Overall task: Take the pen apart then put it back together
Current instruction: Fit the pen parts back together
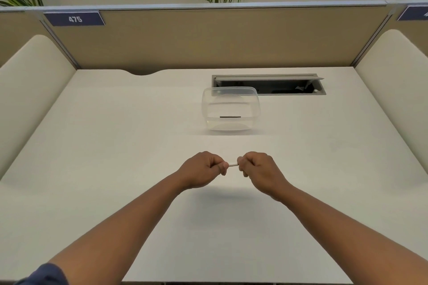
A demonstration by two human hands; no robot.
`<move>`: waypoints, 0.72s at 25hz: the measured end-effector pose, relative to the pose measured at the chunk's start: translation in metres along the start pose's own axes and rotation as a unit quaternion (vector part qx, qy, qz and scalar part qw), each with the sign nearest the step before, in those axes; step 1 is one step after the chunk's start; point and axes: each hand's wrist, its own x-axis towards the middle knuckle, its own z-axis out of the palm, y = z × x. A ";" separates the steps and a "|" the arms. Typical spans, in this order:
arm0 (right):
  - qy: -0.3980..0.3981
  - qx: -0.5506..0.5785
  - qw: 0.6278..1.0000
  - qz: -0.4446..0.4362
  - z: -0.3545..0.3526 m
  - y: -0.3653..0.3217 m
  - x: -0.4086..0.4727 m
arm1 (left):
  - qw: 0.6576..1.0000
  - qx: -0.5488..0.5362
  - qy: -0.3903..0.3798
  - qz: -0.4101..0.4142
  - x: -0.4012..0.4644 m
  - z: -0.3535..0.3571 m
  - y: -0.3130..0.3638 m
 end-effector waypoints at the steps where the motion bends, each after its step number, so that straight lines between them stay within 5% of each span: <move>1: -0.025 0.058 0.995 0.078 0.000 -0.004 -0.001 | 0.998 0.059 0.014 0.002 0.000 0.002 0.002; 4: -0.079 0.091 0.984 0.130 -0.005 -0.007 -0.003 | 0.996 0.090 0.012 -0.005 -0.001 0.003 0.003; 13: 0.024 0.037 0.993 -0.108 -0.006 0.009 -0.006 | 0.992 -0.101 -0.068 -0.018 -0.004 -0.015 0.005; 18: 0.089 -0.152 0.934 -0.312 -0.007 0.021 -0.002 | 0.980 -0.150 -0.125 -0.036 -0.007 -0.019 0.007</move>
